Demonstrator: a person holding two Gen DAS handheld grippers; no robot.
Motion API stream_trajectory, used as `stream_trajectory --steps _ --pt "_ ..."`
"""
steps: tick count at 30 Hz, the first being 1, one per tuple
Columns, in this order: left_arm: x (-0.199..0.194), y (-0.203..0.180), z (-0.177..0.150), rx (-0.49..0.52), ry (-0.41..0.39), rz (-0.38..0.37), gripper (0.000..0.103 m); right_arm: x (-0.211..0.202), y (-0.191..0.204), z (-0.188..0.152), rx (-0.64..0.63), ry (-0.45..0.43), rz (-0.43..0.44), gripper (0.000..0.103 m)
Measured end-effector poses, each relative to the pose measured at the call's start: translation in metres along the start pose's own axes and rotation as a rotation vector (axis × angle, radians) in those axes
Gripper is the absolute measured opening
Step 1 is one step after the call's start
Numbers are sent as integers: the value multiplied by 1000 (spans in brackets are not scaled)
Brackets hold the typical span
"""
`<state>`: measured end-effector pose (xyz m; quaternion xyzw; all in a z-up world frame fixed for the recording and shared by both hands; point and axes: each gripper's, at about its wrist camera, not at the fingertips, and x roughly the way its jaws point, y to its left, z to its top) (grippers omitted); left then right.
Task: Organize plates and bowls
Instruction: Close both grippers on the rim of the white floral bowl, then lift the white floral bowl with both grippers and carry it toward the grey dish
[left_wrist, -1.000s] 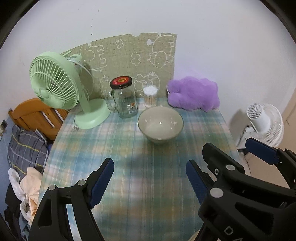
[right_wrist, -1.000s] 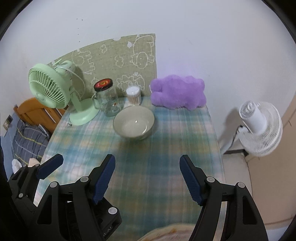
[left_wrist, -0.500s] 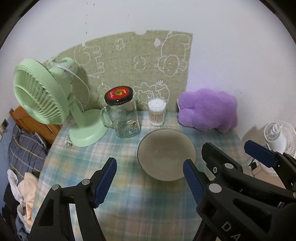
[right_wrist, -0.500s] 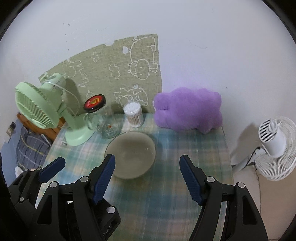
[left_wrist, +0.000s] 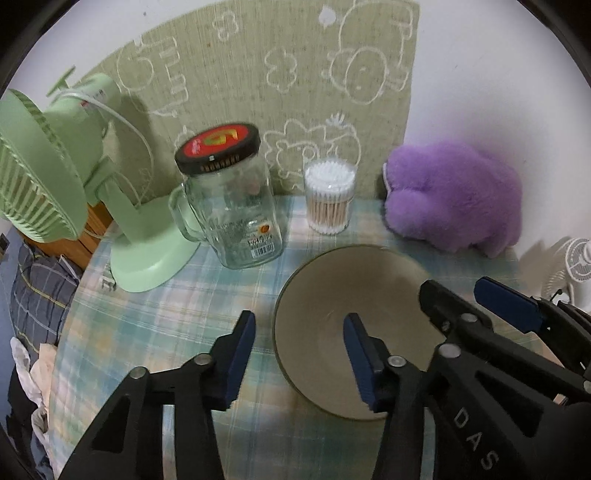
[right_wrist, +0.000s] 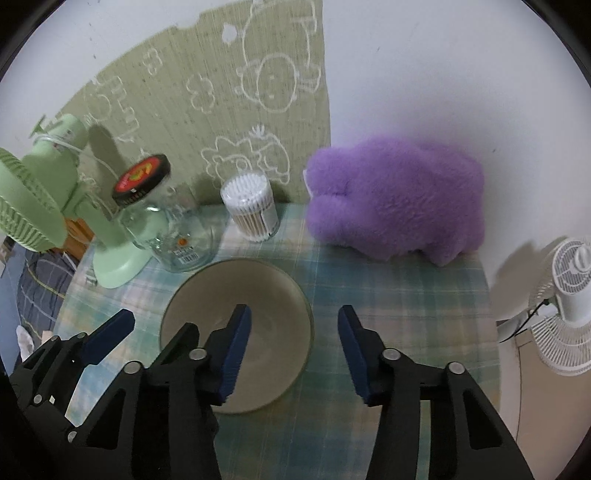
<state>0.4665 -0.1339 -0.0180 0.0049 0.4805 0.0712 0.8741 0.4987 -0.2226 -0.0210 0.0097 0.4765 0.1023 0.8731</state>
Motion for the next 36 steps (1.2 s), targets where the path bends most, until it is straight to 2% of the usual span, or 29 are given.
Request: stream_trajectory --steps 6,10,17,19,21,28,36 --pt "18 1 1 -8 33 8 29 21 0 2 -1 17 3 30" --pt "22 2 1 -10 33 28 22 27 0 4 -8 8 -7 29" --pt "31 1 0 3 46 42 22 37 -1 4 -13 23 -22 24" --pt "34 0 0 13 58 49 22 38 -2 4 -13 23 -30 20" --pt "38 -1 0 19 70 71 18 42 -3 4 -10 35 -36 17" --pt "34 -3 -1 37 84 82 15 40 -3 3 -20 57 -38 17" --pt "14 -8 -7 27 85 57 15 19 -7 -5 -17 50 -55 17"
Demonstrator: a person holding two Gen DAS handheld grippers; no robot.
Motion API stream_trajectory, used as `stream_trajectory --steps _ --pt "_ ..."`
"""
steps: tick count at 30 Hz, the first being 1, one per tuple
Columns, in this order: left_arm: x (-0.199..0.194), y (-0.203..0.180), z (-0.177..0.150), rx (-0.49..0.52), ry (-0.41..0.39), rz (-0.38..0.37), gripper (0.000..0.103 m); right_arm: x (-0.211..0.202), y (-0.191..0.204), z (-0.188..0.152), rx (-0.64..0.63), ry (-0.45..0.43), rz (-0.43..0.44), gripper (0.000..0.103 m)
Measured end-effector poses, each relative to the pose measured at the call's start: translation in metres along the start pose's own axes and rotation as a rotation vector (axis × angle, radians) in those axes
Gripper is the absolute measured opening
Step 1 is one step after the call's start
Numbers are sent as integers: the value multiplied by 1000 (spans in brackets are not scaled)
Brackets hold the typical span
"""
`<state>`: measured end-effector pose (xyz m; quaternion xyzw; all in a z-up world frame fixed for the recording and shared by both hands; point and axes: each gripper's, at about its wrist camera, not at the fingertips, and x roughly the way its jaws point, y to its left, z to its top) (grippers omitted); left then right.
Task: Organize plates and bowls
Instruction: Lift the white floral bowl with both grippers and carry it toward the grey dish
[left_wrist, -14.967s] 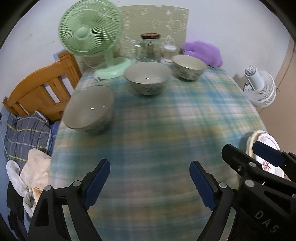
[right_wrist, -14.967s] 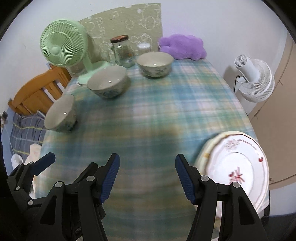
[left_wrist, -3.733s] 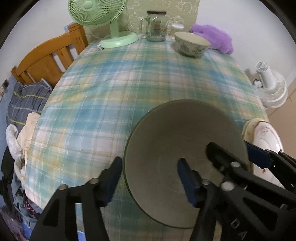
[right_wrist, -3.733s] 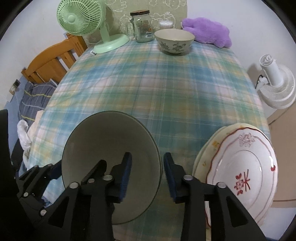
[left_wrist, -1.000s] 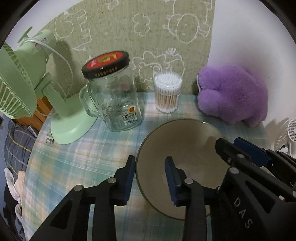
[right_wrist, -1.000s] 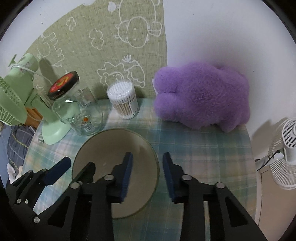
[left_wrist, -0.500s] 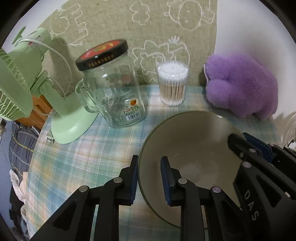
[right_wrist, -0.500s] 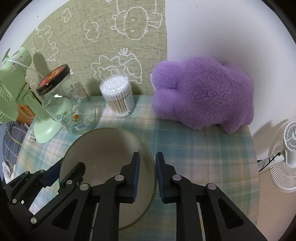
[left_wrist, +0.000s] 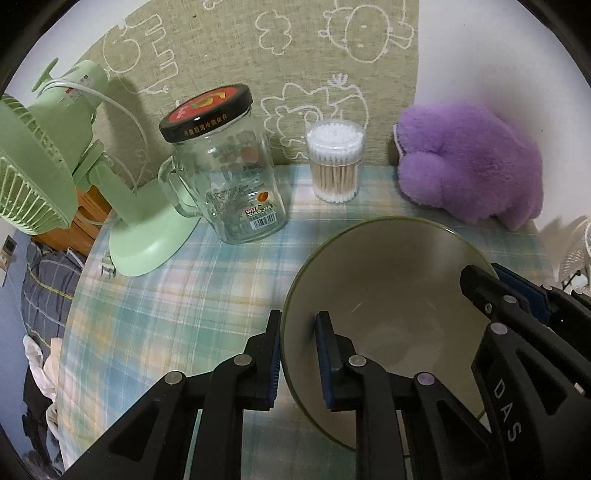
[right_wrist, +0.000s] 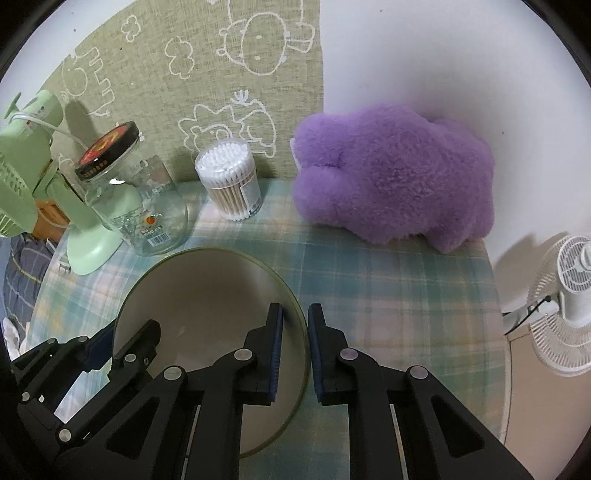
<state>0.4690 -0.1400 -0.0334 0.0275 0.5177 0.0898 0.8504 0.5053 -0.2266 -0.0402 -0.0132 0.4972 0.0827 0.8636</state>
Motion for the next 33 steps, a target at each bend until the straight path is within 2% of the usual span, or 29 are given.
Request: stream_trajectory --steps 9,21,33 --pt "-40 7 -5 -6 -41 -12 15 -44 4 -5 2 -45 -15 17" --pt "-108 27 -18 -14 -129 -58 15 -123 19 -15 12 -114 -53 17" --pt "-164 70 -58 7 -182 -130 15 -196 58 -55 31 -180 -126 17"
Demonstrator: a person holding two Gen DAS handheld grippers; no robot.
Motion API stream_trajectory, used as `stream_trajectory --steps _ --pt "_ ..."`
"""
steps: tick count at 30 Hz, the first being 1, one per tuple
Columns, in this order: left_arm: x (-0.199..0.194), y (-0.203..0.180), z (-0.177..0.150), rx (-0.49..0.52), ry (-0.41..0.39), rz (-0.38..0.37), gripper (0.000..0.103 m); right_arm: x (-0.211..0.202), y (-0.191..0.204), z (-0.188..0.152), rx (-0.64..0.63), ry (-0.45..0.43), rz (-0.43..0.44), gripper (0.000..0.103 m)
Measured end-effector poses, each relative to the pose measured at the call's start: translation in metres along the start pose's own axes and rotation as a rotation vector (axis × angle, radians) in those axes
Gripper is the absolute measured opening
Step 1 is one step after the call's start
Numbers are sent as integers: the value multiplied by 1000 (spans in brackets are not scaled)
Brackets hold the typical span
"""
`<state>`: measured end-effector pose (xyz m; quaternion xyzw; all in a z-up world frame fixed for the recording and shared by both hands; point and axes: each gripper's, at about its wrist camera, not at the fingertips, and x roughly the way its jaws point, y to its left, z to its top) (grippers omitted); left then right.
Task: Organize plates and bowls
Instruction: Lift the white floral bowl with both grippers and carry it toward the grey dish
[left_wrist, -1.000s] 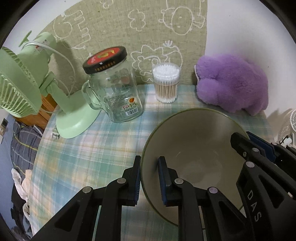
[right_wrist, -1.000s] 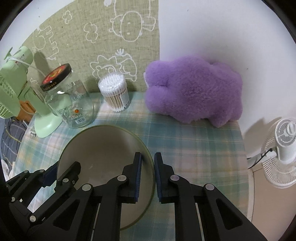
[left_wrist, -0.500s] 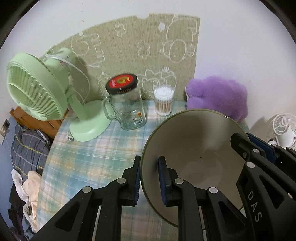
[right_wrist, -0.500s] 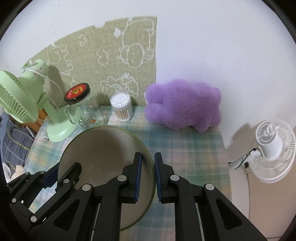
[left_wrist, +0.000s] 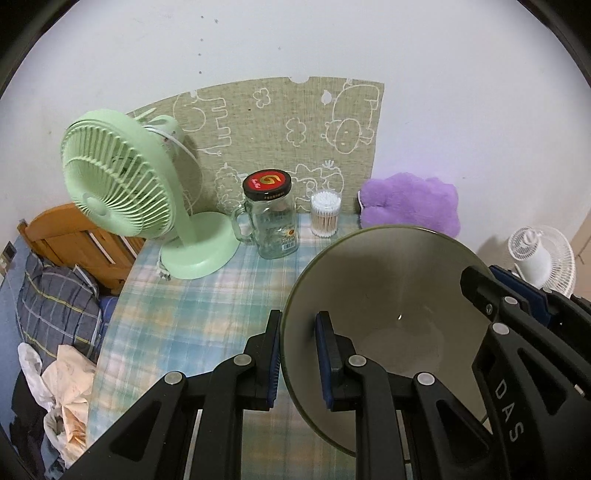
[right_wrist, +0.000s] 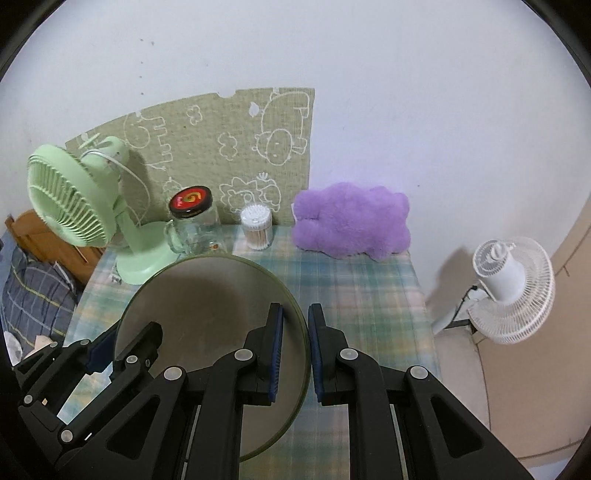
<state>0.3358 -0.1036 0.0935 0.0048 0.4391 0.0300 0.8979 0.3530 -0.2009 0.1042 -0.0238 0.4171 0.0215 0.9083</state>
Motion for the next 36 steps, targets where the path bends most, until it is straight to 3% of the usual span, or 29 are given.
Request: stream_trajectory --steps 21,36 --pt "-63 52 -91 89 0 -75 15 -83 64 -98 81 17 -50 17" --pt "-53 68 -156 87 105 -117 15 -85 85 -165 52 123 -67 17"
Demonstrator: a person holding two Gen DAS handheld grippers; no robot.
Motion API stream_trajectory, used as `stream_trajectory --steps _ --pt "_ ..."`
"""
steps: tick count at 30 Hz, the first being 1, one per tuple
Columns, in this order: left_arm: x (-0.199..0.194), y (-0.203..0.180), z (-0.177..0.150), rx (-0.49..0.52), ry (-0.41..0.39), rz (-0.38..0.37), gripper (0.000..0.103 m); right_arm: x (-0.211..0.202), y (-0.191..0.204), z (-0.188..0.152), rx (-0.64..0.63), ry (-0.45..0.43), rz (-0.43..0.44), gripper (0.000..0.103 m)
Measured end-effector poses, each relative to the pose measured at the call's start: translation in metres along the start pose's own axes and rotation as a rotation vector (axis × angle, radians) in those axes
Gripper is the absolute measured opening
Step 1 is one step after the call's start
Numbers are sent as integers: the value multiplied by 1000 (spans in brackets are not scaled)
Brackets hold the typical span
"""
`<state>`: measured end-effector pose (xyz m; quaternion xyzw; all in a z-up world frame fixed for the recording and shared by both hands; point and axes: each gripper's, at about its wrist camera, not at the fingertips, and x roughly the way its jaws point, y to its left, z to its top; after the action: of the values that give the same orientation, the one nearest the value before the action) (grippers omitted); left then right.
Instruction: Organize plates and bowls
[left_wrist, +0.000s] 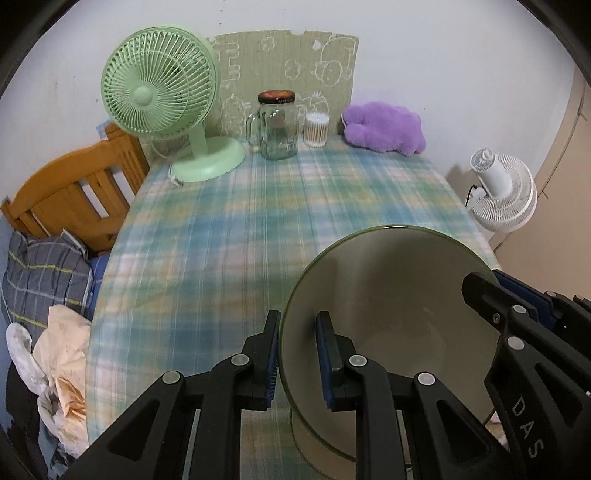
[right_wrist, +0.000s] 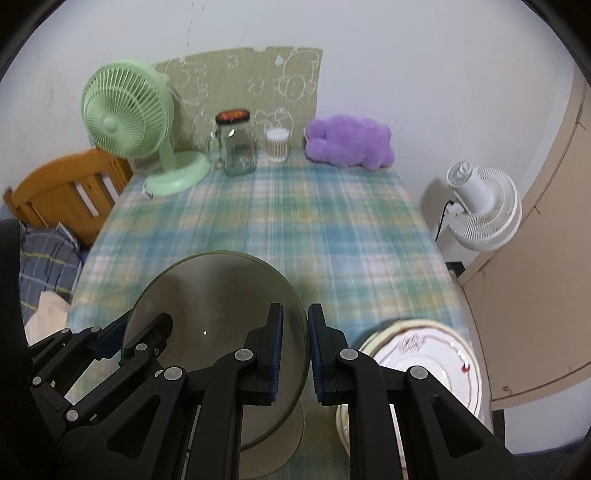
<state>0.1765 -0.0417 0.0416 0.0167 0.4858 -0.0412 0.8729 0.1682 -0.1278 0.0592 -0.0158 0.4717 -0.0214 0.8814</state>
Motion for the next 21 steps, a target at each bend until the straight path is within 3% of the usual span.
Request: stream_trajectory --steps 21 --pt "16 4 -35 -9 112 -6 15 19 4 -37 8 121 8 17"
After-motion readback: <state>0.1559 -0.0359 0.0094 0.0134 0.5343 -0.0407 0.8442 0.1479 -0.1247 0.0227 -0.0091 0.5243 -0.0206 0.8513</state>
